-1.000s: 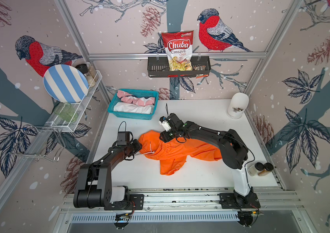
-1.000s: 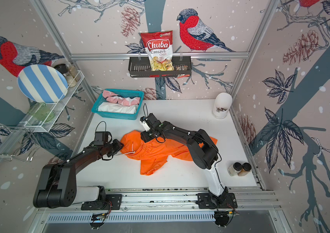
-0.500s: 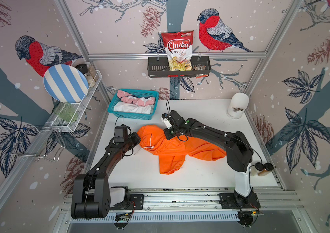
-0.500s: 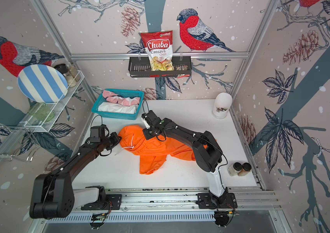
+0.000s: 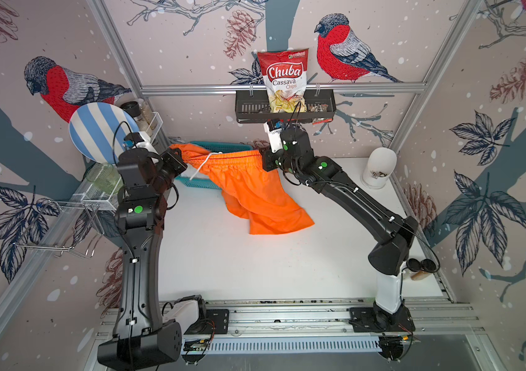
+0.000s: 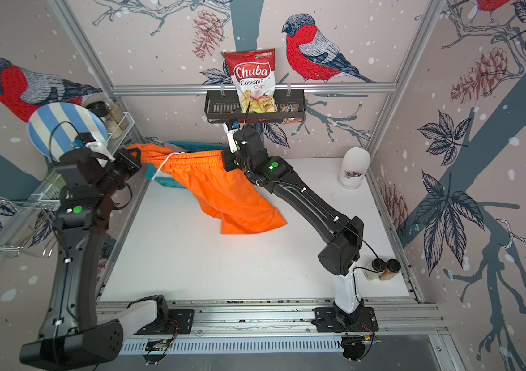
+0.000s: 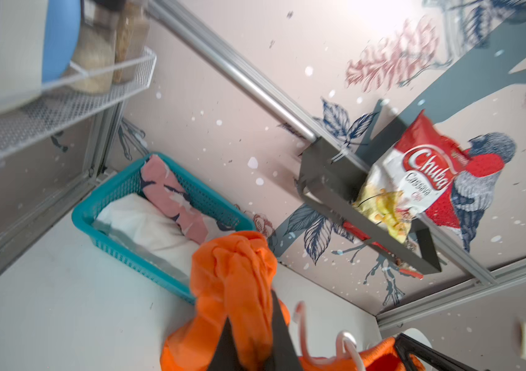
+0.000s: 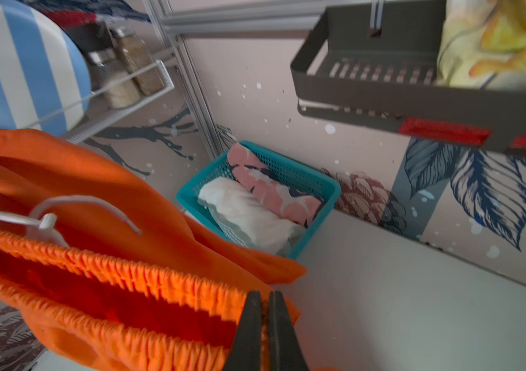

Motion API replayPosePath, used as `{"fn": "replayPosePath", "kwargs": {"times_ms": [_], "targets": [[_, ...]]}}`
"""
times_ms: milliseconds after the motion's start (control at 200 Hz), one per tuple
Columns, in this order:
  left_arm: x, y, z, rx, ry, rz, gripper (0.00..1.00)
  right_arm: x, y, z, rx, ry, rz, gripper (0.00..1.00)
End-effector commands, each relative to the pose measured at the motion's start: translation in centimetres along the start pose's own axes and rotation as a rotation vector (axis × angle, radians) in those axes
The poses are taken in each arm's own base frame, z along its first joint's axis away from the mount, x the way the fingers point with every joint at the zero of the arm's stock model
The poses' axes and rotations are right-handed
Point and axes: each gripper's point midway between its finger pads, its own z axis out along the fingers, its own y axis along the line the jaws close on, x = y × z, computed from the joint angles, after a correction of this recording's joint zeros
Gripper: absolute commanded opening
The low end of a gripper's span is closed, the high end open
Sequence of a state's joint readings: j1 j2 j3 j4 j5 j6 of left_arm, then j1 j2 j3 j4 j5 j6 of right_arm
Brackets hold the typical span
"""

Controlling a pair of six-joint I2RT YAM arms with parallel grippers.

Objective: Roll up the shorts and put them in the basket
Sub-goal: Flatten out the shorts at the center of the board.

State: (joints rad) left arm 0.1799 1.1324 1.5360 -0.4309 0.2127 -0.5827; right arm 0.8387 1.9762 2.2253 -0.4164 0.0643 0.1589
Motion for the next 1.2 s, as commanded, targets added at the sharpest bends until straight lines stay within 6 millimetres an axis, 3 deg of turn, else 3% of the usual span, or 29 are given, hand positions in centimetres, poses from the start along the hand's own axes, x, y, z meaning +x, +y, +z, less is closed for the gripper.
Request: {"fn": "replayPosePath", "kwargs": {"times_ms": [0,65,130,235,370,430,520,610,650,685,745,830,945,1045,1125,1195], "targets": [[-5.4,-2.1,-3.1,-0.024,-0.146,0.058,0.0,-6.7,1.3,-1.5,-0.08,-0.198,-0.024,0.0],[-6.8,-4.2,-4.8,0.039,-0.173,0.06,0.0,-8.7,1.4,-2.5,-0.081,-0.264,-0.039,0.0],[-6.3,-5.8,-5.7,0.123,-0.153,0.057,0.0,-10.0,-0.1,-3.5,-0.036,-0.306,-0.043,0.0],[-1.8,-8.0,-5.8,0.292,-0.032,0.007,0.0,-9.7,-4.3,-4.4,0.024,-0.311,-0.012,0.0],[10.3,-12.2,-4.4,0.442,0.208,0.007,0.0,-6.0,-12.1,-4.9,0.142,-0.271,0.044,0.0],[17.5,-14.3,-4.0,0.485,0.341,0.034,0.0,-4.1,-15.7,-5.1,0.204,-0.247,0.07,0.0],[28.5,-18.6,-4.9,0.581,0.552,0.14,0.0,-1.6,-20.9,-5.5,0.317,-0.203,0.11,0.0],[37.7,-22.6,-6.6,0.708,0.779,0.241,0.0,0.6,-24.9,-5.9,0.408,-0.143,0.148,0.0],[40.7,-23.3,-7.0,0.73,0.845,0.278,0.12,1.5,-26.2,-6.2,0.446,-0.108,0.156,0.02],[42.6,-23.5,-6.9,0.724,0.878,0.296,0.26,2.2,-27.0,-6.5,0.481,-0.078,0.16,0.1],[44.4,-23.3,-6.6,0.713,0.902,0.295,0.41,3.1,-27.7,-7.3,0.521,-0.035,0.159,0.23],[44.9,-22.3,-5.6,0.66,0.884,0.325,0.56,4.3,-28.3,-9.1,0.588,0.018,0.158,0.44],[44.7,-20.5,-4.6,0.591,0.868,0.366,0.6,6.5,-28.5,-11.9,0.631,0.077,0.206,0.57],[45.2,-16.7,-3.1,0.456,0.901,0.355,0.6,9.5,-28.3,-14.1,0.629,0.128,0.259,0.65],[47.0,-13.6,-3.0,0.376,0.975,0.36,0.6,12.4,-28.5,-15.6,0.632,0.184,0.294,0.69],[49.5,-11.6,-4.2,0.365,1.069,0.38,0.6,14.9,-28.7,-16.0,0.625,0.226,0.316,0.72]]}}
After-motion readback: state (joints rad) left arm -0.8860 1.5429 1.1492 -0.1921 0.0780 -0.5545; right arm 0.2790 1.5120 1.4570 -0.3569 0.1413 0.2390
